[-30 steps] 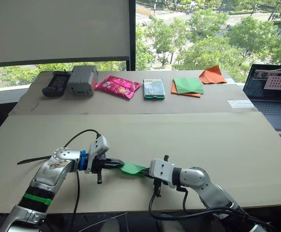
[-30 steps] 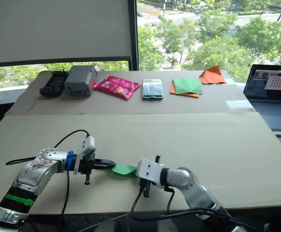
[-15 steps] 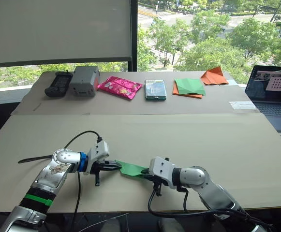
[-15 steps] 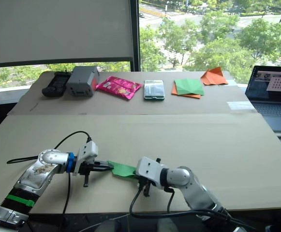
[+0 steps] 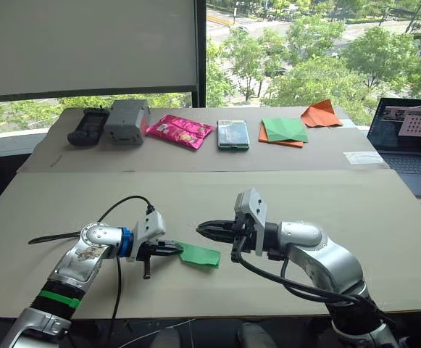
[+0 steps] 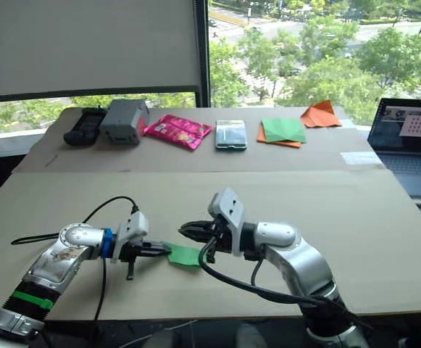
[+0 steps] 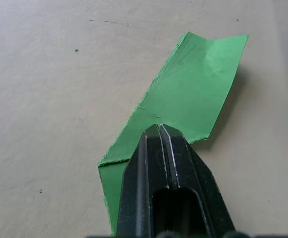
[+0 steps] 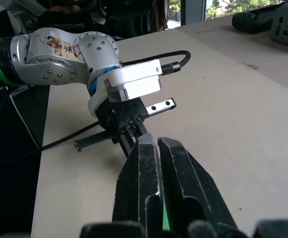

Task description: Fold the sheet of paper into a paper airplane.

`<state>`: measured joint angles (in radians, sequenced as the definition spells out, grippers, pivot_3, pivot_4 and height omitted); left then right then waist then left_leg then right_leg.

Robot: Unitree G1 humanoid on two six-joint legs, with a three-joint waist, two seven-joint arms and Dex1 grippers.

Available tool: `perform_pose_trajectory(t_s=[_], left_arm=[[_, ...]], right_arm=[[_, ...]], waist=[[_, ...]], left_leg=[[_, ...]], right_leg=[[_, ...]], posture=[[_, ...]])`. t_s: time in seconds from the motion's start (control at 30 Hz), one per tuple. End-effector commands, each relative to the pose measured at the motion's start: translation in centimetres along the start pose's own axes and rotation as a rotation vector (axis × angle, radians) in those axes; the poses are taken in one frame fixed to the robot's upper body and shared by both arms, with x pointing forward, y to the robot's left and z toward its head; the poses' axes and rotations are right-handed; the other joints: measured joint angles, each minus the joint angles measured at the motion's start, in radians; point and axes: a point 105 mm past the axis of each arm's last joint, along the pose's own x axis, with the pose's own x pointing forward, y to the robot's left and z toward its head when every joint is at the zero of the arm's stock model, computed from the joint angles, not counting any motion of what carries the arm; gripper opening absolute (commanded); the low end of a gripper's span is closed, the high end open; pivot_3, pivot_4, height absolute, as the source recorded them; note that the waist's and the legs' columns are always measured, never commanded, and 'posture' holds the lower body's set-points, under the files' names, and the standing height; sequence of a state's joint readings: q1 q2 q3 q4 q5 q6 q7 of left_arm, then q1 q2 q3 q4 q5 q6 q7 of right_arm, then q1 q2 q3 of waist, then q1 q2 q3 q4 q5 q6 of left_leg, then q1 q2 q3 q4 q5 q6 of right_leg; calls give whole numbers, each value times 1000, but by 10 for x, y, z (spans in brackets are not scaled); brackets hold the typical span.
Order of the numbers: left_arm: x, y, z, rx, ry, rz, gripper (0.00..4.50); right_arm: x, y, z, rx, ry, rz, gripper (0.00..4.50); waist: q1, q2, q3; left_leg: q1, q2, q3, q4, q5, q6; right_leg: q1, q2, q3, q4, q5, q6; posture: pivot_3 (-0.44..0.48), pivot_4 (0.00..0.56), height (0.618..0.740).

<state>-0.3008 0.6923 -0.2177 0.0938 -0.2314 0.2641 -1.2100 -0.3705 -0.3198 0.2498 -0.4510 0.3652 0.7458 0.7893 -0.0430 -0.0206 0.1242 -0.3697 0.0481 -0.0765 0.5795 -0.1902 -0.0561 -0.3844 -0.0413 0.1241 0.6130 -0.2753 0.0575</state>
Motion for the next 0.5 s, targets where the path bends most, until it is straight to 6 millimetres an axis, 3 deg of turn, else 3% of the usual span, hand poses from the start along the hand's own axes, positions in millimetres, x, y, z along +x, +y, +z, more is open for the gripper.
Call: perform_pose_trajectory(t_s=[0.03, 0.3, 0.5], left_arm=[[2, -1, -12, -32, 49, 1, 0], [0, -2, -10, -33, 46, 5, 0], [0, -5, -11, -36, 46, 5, 0]], right_arm=[[23, -13, -22, 0, 117, -74, 8], [40, -8, -64, -48, 277, -59, 8], [39, -14, -75, -36, 312, -89, 8]], waist=[[-3, 0, -1], [-2, 1, -2], [-3, 1, -2]], left_leg=[[0, 0, 0, 0, 0, 0], [-1, 0, 0, 0, 0, 0], [-1, 0, 0, 0, 0, 0]], right_leg=[[0, 0, 0, 0, 0, 0], [-1, 0, 0, 0, 0, 0], [-1, 0, 0, 1, 0, 0]], posture=[[0, 150, 740], [0, 150, 740], [0, 150, 740]])
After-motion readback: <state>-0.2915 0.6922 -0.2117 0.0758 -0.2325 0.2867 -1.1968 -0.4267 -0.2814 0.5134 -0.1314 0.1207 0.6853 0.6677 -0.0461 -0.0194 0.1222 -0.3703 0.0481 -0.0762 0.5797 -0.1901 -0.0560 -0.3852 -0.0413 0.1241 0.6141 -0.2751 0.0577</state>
